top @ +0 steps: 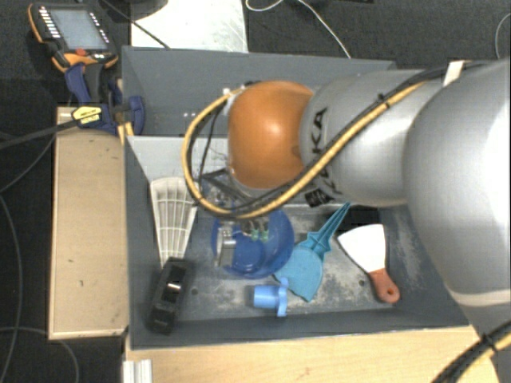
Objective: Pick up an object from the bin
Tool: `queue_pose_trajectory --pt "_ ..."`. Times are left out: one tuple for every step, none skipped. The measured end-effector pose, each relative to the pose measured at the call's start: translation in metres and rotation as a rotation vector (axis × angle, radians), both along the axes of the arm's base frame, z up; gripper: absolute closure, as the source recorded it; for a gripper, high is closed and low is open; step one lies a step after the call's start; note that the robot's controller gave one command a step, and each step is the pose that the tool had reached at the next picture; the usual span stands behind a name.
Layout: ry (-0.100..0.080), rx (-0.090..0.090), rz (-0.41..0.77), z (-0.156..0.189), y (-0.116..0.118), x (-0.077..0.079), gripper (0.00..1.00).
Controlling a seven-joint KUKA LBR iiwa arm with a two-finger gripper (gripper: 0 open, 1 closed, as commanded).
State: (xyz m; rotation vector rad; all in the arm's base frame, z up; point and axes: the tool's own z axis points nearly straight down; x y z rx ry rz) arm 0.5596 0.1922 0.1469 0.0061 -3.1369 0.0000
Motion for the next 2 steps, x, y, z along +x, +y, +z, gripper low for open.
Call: queue_pose_trajectory --pt "-0.007 0.001 -0.006 0.005 -0.001 0.002 0.00" --pt "0.001 0.000 0.058 0.094 -0.040 -0.035 0.00"
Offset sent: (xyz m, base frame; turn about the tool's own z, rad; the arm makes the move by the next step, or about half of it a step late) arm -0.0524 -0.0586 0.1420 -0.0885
